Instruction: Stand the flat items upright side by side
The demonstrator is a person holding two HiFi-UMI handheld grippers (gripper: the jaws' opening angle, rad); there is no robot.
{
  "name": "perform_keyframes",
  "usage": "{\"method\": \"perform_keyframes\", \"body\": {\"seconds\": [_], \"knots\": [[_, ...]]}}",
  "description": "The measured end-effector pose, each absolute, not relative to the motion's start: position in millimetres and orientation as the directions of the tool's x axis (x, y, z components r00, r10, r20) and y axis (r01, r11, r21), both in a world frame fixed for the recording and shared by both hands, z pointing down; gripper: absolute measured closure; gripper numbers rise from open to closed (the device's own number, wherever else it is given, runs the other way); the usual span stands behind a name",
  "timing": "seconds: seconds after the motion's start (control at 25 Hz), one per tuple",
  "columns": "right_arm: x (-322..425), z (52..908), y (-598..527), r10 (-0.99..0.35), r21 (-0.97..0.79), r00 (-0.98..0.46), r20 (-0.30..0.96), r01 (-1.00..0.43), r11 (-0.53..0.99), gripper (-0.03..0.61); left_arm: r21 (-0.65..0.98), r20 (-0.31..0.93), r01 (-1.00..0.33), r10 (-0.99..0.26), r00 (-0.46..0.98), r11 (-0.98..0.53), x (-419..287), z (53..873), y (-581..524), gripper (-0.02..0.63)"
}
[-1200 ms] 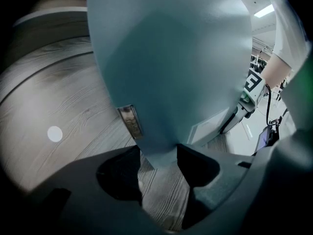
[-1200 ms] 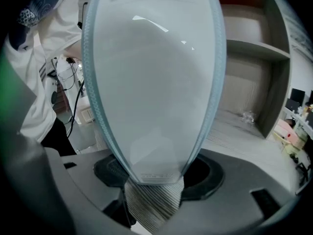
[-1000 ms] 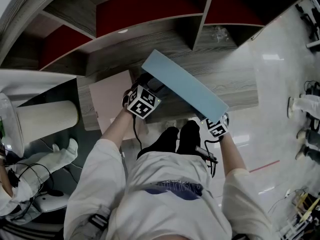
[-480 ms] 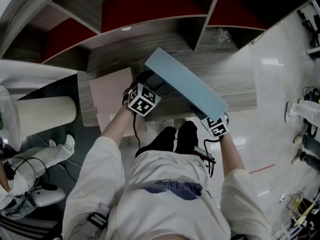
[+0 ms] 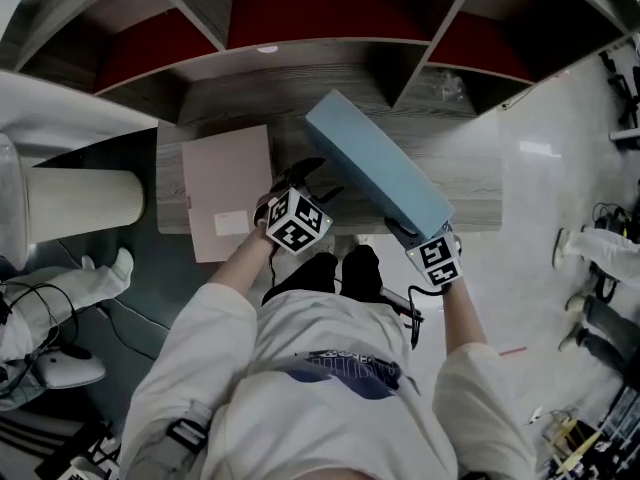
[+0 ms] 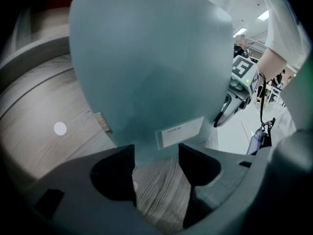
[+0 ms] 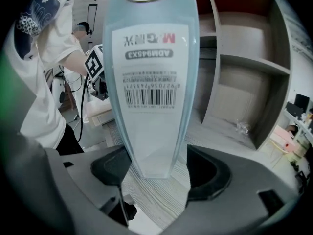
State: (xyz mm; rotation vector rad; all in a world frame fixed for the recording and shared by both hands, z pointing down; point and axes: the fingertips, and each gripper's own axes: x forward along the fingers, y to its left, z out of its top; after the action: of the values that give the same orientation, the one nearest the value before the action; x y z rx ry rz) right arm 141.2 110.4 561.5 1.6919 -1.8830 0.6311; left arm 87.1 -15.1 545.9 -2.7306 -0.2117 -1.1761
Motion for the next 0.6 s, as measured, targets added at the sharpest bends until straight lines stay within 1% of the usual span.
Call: {"method": "perform_keyframes", "body": {"seconds": [0.2,0.6], "knots": [[140,551,112,-0.752,0.038,-0.063,0.656,-0.993,0.116,0.246,-0.107,0.726,0.221,0.076,0.683,-0.969,99,549,-5,0.348],[138,532,105,-0.784,0.049,-0.032,0.620,-0.996,0.079,0.253,-0.132,0.722,0.279,0.101,0.685,-0.951,118,549,-13,0.348]]}}
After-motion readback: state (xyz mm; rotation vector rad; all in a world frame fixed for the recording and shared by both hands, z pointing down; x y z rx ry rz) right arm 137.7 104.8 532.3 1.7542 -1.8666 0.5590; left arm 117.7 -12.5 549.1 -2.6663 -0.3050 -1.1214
